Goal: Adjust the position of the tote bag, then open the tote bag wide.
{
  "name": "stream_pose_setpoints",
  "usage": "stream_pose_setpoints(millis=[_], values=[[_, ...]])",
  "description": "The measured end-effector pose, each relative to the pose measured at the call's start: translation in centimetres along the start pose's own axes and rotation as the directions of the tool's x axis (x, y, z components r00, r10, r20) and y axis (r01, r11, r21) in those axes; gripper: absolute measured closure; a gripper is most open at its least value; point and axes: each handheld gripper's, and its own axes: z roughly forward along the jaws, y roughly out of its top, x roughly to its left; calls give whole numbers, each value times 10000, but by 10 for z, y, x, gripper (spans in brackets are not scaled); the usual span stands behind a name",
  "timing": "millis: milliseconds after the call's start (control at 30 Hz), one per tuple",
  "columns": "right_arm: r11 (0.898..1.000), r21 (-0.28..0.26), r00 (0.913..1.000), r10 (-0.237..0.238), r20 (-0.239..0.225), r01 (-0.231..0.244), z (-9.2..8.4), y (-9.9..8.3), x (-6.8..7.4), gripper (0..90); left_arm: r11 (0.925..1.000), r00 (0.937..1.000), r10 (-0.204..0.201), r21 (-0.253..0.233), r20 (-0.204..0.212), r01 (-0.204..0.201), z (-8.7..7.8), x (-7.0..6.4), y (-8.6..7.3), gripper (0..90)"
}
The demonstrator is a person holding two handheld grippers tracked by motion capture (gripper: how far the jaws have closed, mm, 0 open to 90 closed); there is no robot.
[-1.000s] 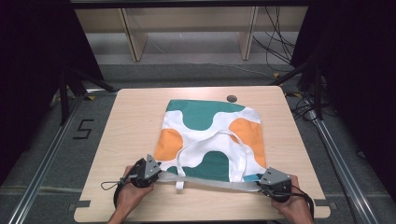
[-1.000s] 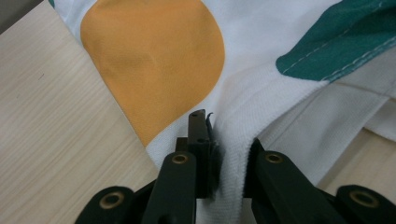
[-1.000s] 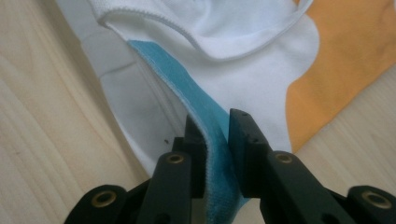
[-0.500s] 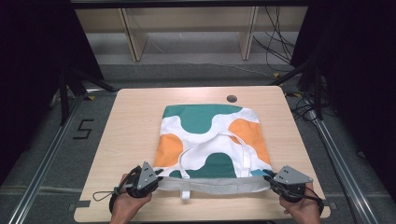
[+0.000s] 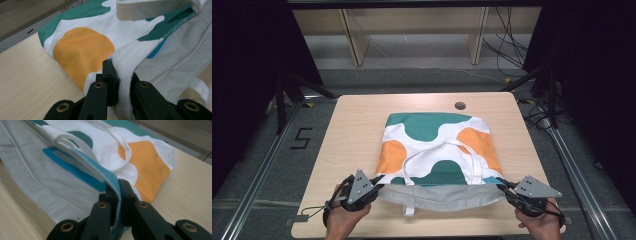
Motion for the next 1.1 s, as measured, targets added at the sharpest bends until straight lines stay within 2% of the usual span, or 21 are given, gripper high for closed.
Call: stream_pose_setpoints(millis=[133,167,200,233,267,333,367,433,500,533,567,700,767,833,867,933,1033,1100], values=[[9995,-291,9999,-92,91,94,-4,6,0,879,9996,9998,-181,-226,-46,180,-3,0,5,850],[9994,-310,9998,-154,92,157,-4,7,-1,879,9996,9999,-3,-273,-119,-1,-4,2,7,851],[9993,-362,9999,-53,153,59,-6,9,0,880,9994,9998,-68,-327,-162,62,-5,2,9,853],[9987,-467,9997,-217,118,222,-6,12,-3,880,9992,9998,-23,-400,-219,15,-6,3,11,855],[9985,-526,9998,-149,104,155,-7,14,-3,879,9992,9995,112,-390,-294,-124,-6,4,13,859],[9982,-582,9997,-150,207,162,-8,18,-5,881,9987,9993,127,-487,-352,-144,-7,6,16,862],[9977,-647,9996,-202,185,214,-8,20,-5,881,9981,9991,32,-616,-421,-58,-8,7,19,863],[9968,-793,9996,-120,246,139,-8,25,-6,881,9968,9987,146,-781,-490,-184,-9,9,24,864],[9966,-794,9997,-200,159,212,-10,29,-9,882,9951,9983,258,-945,-517,-306,-11,11,30,865],[9956,-915,9995,-181,266,205,-11,33,-11,883,9946,9983,203,-1008,-547,-258,-12,12,33,865],[9940,-1037,9991,-309,305,339,-12,36,-13,883,9934,9978,317,-1082,-575,-378,-13,14,36,866],[9892,-1370,9975,-453,540,524,-17,53,-18,884,9893,9975,-4,-1452,-700,-98,-17,21,49,866],[9860,-1533,9964,-567,636,659,-20,63,-20,884,9858,9964,18,-1672,-851,-161,-19,25,57,867],[9821,-1707,9949,-677,742,796,-23,71,-22,884,9805,9958,-130,-1962,-909,-52,-23,28,65,867],[9816,-1799,9954,-506,813,646,-25,76,-22,884,9775,9955,-143,-2108,-936,-58,-25,29,69,868],[9752,-2067,9937,-614,939,798,-29,85,-24,885,9730,9945,-88,-2304,-1040,-155,-30,31,77,869],[9669,-2380,9929,-703,960,915,-35,94,-28,885,9623,9929,64,-2693,-1185,-384,-40,33,90,870],[9635,-2530,9929,-645,996,880,-39,99,-29,885,9564,9918,239,-2858,-1259,-593,-45,33,97,870]])
